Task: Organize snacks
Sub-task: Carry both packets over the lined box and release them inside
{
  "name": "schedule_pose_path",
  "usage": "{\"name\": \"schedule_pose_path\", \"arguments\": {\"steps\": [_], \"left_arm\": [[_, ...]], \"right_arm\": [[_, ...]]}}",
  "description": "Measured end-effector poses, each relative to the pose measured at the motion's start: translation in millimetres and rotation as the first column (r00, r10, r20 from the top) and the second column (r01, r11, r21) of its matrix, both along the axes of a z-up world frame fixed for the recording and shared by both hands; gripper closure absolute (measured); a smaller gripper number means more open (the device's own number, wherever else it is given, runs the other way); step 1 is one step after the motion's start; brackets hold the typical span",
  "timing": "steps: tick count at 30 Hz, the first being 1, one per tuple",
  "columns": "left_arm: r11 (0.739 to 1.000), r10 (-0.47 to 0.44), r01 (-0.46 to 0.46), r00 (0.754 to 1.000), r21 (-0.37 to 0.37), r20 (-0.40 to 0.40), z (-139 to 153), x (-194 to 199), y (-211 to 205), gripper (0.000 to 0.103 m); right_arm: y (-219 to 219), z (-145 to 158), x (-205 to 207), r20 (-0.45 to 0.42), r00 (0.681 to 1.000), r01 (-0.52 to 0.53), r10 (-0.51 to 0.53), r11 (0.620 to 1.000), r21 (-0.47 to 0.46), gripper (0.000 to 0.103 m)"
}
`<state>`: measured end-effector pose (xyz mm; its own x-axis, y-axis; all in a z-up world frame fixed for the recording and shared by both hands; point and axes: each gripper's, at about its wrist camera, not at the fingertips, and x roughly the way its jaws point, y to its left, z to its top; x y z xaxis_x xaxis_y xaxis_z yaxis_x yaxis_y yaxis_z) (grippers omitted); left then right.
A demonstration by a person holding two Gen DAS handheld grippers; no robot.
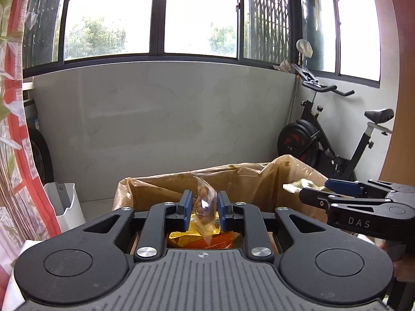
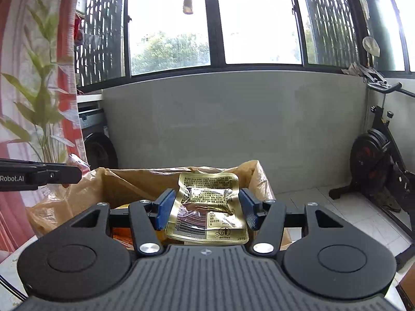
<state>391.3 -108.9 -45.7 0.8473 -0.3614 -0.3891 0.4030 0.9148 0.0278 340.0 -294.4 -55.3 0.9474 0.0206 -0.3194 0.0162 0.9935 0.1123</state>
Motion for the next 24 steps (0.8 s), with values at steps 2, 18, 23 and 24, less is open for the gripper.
{"name": "schedule_pose_path", "arguments": {"steps": [2, 18, 23, 24], "left_arm": [[1.0, 0.008, -0.008, 1.0, -0.006, -0.019, -5, 4, 1, 0.044], [0.988, -0.02, 0.013, 0.999, -0.154, -0.04, -4, -19, 71, 0.029], [0.996, -0.042, 0.036, 0.996, -0.084, -0.073, -23, -40, 79, 0.028], [0.997, -0.037, 0.031, 0.995, -0.072, -0.088, -28, -43, 81, 0.028]], "right_arm": [[-3, -3, -1, -0.01, 1.0, -0.01, 0.01, 1.0, 0.001, 0.042], [-3, -7, -95, 0.128, 0.992, -0.031, 0.016, 0.993, 0.114, 0.035], [14, -26, -119, 0.112, 0.993, -0.037, 0.023, 0.991, 0.126, 0.035], [18, -31, -121, 0.095, 0.995, -0.042, 0.03, 0.99, 0.136, 0.035]]}}
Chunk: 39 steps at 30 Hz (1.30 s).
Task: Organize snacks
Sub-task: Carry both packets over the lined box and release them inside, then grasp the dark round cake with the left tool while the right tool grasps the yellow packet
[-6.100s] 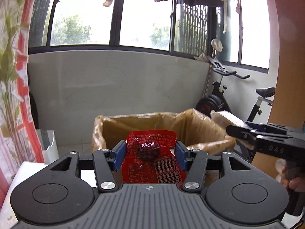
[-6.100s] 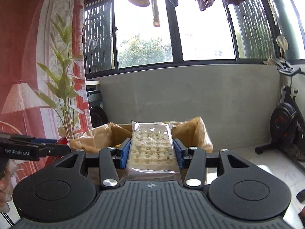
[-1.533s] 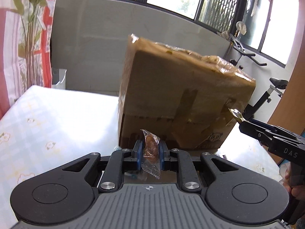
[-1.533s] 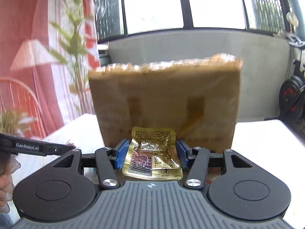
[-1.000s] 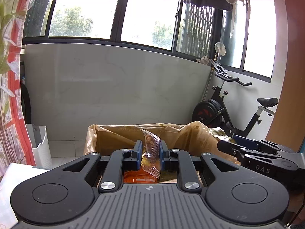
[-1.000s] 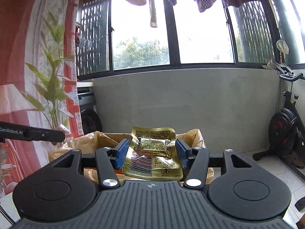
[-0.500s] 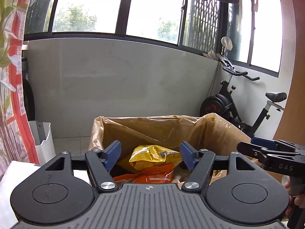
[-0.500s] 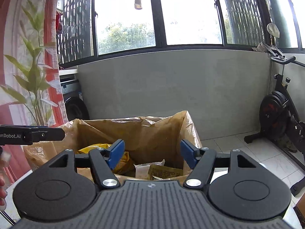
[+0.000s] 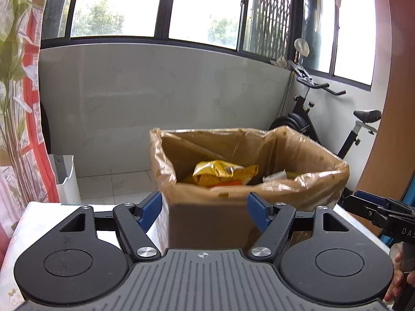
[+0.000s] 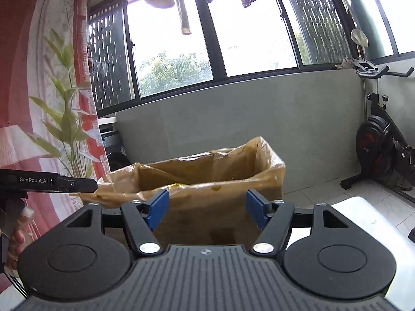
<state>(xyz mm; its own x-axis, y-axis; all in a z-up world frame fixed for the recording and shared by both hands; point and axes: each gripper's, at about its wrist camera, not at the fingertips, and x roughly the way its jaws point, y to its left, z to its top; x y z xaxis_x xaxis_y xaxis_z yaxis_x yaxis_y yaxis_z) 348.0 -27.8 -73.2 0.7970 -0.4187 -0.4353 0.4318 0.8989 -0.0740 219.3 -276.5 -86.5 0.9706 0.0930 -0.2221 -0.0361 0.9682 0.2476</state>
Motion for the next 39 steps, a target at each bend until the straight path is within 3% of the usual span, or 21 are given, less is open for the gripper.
{"name": "schedule_pose_path", "arguments": {"steps": [8, 13, 18, 24, 26, 29, 33, 39], "left_arm": [[0.998, 0.044, -0.037, 0.988, 0.048, -0.149, -56, -15, 23, 0.029], [0.998, 0.068, -0.066, 0.975, 0.014, -0.213, -81, -16, 34, 0.03], [0.997, 0.076, -0.077, 0.967, 0.005, -0.242, -93, -18, 43, 0.03], [0.998, 0.069, -0.068, 0.961, 0.016, -0.266, -105, -24, 42, 0.03], [0.998, 0.067, -0.065, 0.959, 0.018, -0.274, -108, -27, 41, 0.03], [0.998, 0.066, -0.061, 0.956, 0.027, -0.286, -113, -28, 41, 0.03], [0.996, 0.081, -0.069, 0.952, 0.05, -0.294, -120, -24, 36, 0.03], [0.995, 0.095, -0.082, 0.947, 0.056, -0.306, -133, -7, 25, 0.028]], "right_arm": [[29, -60, -2, -0.202, 0.976, -0.081, 0.078, 0.997, -0.01, 0.036], [53, -98, -1, -0.38, 0.913, -0.171, 0.148, 0.985, -0.028, 0.048], [61, -113, 0, -0.467, 0.869, -0.193, 0.163, 0.981, -0.017, 0.048], [73, -124, 0, -0.488, 0.858, -0.222, 0.162, 0.973, -0.066, 0.049], [75, -124, 2, -0.484, 0.862, -0.219, 0.15, 0.971, -0.09, 0.062], [73, -124, 5, -0.482, 0.86, -0.238, 0.165, 0.967, -0.094, 0.065], [75, -125, 14, -0.471, 0.863, -0.274, 0.181, 0.952, -0.137, 0.067], [69, -130, 13, -0.438, 0.877, -0.268, 0.196, 0.958, -0.107, 0.067]]}}
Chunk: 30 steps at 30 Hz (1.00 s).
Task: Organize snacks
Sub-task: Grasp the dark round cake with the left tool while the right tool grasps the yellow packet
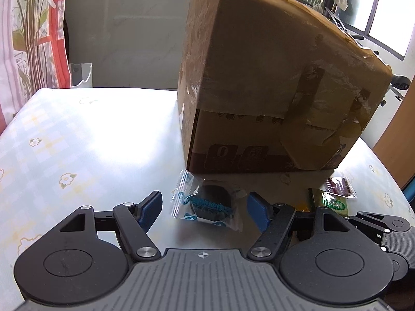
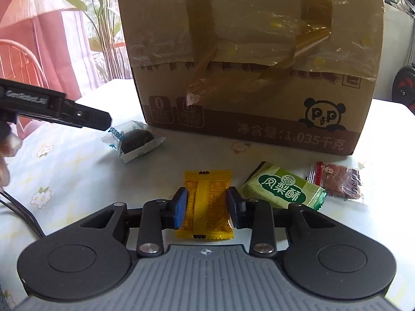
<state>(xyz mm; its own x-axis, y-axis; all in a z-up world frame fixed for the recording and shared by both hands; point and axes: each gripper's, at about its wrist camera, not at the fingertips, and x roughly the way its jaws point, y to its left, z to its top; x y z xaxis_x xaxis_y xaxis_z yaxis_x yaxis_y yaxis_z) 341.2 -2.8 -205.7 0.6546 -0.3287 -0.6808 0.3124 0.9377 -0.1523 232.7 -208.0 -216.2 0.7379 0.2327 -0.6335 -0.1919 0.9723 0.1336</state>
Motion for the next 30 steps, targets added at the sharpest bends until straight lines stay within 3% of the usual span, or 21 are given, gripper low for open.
{"name": "schedule_pose_path", "arguments": {"steps": [8, 14, 18, 23, 30], "left_arm": [[0.99, -0.046, 0.048, 0.999, 0.133, -0.02, -25, 27, -29, 0.026], [0.984, -0.051, 0.055, 0.998, 0.172, -0.028, -40, 25, -33, 0.027], [0.985, -0.037, 0.041, 0.999, 0.168, -0.028, -37, 15, -28, 0.039], [0.986, -0.033, 0.04, 0.998, 0.16, -0.045, -33, -3, -20, 0.041], [0.999, 0.038, -0.037, 0.998, 0.028, -0.058, -18, -42, 2, 0.041]], "right_arm": [[1, 0, -3, 0.013, 1.0, 0.0, 0.0, 1.0, -0.009, 0.067], [-1, -1, -3, 0.014, 1.0, -0.002, 0.002, 1.0, 0.004, 0.067], [0, -1, -3, 0.014, 1.0, -0.001, 0.001, 1.0, 0.004, 0.067], [-1, -1, -3, 0.013, 1.0, -0.001, 0.001, 1.0, 0.011, 0.067], [-2, 0, -5, 0.015, 1.0, 0.001, -0.001, 1.0, 0.026, 0.067]]}}
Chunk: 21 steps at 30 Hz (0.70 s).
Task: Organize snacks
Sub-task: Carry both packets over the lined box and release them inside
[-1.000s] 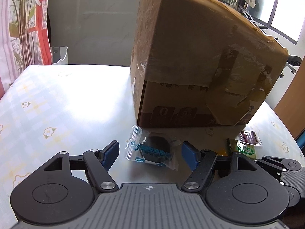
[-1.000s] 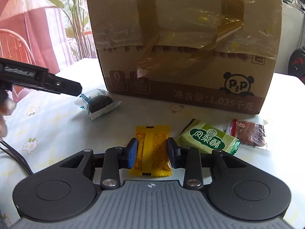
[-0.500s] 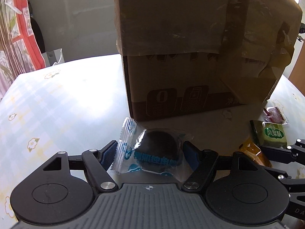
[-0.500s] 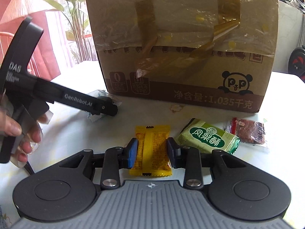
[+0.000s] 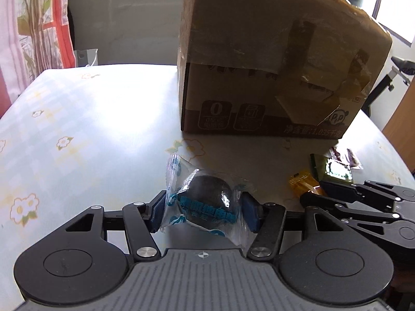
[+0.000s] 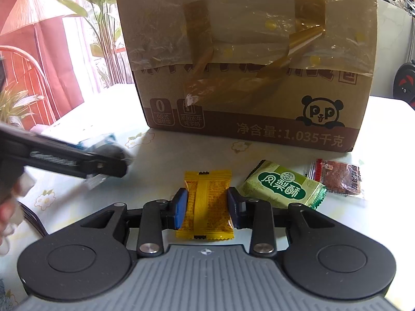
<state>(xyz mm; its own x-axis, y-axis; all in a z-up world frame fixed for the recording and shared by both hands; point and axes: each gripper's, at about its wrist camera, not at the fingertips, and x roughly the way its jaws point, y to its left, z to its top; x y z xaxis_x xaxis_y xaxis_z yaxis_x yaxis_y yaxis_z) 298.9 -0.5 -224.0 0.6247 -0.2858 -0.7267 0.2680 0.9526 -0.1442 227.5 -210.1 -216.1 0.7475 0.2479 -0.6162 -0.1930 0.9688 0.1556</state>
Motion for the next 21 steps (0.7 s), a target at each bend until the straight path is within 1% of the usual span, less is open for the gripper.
{"name": "schedule_pose_path", "arguments": {"steps": [2, 7, 9, 11, 13, 14, 15, 17, 19, 21], "left_arm": [[0.999, 0.019, -0.018, 1.0, -0.027, 0.008, 5, -7, 6, 0.041], [0.999, 0.02, -0.018, 0.996, -0.027, 0.081, 27, -19, 14, 0.041], [0.999, 0.019, -0.015, 0.993, -0.039, 0.113, 40, -23, 14, 0.041], [0.999, 0.001, 0.005, 0.987, -0.035, 0.16, 57, -22, 7, 0.041], [1.0, -0.026, 0.029, 0.977, -0.011, 0.213, 74, -17, -2, 0.041], [0.999, -0.037, 0.039, 0.971, -0.003, 0.237, 83, -14, -5, 0.041], [0.999, -0.039, 0.042, 0.964, -0.005, 0.263, 93, -11, -8, 0.041], [0.998, -0.028, 0.044, 0.95, -0.044, 0.312, 113, -3, -12, 0.041], [0.996, -0.031, 0.057, 0.937, -0.067, 0.349, 131, 7, -18, 0.04], [0.996, -0.042, 0.069, 0.922, -0.056, 0.386, 147, 19, -29, 0.04]], "right_arm": [[-1, 2, -3, 0.012, 1.0, 0.003, -0.003, 1.0, 0.008, 0.067], [-4, 15, -17, 0.061, 0.998, 0.002, -0.004, 1.0, 0.03, 0.067], [-10, 28, -23, 0.112, 0.994, 0.013, -0.018, 0.999, 0.038, 0.067], [-17, 46, -24, 0.173, 0.984, 0.029, -0.036, 0.999, 0.046, 0.068], [-24, 67, -24, 0.245, 0.969, 0.033, -0.044, 0.998, 0.048, 0.067], [-26, 79, -24, 0.287, 0.957, 0.03, -0.038, 0.999, 0.032, 0.067], [-28, 90, -23, 0.332, 0.943, 0.026, -0.026, 1.0, 0.004, 0.067], [-31, 113, -19, 0.41, 0.912, 0.024, -0.01, 0.999, -0.027, 0.067], [-37, 134, -11, 0.462, 0.887, 0.008, 0.0, 1.0, -0.014, 0.067], [-43, 152, 3, 0.488, 0.873, 0.006, -0.005, 1.0, -0.002, 0.067]]}}
